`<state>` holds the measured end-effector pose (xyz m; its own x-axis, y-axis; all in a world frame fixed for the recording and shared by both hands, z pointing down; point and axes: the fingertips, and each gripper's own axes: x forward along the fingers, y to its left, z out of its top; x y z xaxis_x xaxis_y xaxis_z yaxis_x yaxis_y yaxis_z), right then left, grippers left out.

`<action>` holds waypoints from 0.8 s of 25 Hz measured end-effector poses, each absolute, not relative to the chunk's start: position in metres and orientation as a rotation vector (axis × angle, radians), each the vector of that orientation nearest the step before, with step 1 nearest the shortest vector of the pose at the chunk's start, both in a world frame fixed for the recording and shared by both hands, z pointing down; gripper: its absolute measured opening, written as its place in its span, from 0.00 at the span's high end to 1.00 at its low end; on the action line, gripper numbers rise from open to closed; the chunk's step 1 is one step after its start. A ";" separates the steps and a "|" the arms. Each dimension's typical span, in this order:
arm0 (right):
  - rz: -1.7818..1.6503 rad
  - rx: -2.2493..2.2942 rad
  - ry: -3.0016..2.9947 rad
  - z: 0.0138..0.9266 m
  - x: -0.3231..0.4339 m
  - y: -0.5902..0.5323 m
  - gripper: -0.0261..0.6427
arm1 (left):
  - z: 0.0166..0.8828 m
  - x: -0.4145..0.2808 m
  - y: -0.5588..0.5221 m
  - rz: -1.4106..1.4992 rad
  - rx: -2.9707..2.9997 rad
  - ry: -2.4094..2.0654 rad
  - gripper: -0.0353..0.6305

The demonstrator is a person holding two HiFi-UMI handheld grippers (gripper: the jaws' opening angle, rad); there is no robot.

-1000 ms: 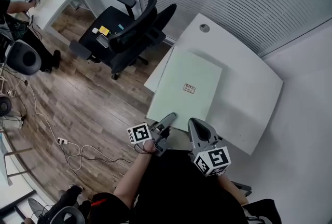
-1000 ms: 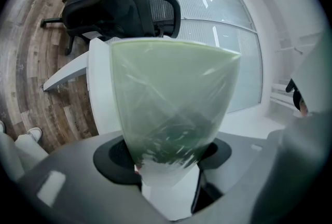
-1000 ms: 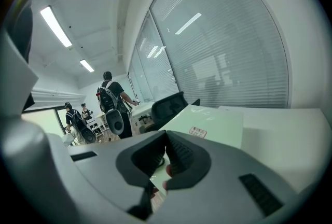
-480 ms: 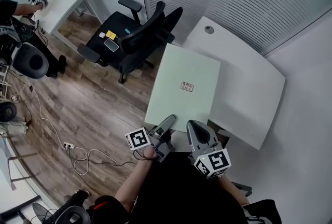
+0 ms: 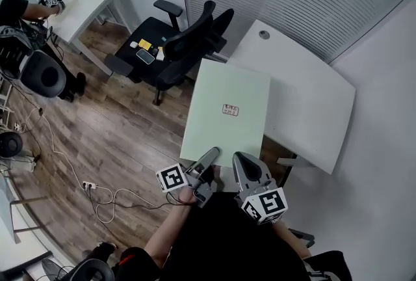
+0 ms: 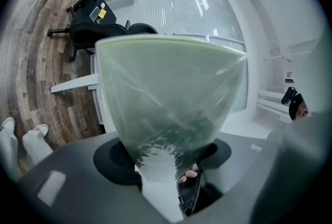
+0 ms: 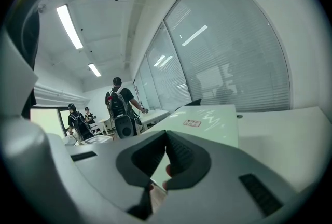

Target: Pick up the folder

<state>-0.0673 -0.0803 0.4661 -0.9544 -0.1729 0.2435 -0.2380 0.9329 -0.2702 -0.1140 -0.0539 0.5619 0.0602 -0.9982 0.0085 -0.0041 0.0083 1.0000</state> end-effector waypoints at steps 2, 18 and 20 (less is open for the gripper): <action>0.419 0.294 -2.879 0.473 -0.066 -0.075 0.96 | 0.567 -0.113 -0.051 -1.144 1.238 -1.174 0.52; 0.321 0.422 -2.949 0.447 -0.042 -0.018 0.96 | 0.544 -0.085 -0.008 -1.081 1.269 -1.103 0.53; 0.304 0.429 -2.960 0.442 -0.046 -0.024 0.96 | 0.543 -0.086 -0.013 -1.065 1.278 -1.104 0.53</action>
<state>-0.0460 -0.0244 0.4422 -0.9503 -0.2659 0.1618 -0.2932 0.9391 -0.1791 -0.0863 -0.0134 0.5425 0.1661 -0.9859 0.0209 -0.0143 0.0187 0.9997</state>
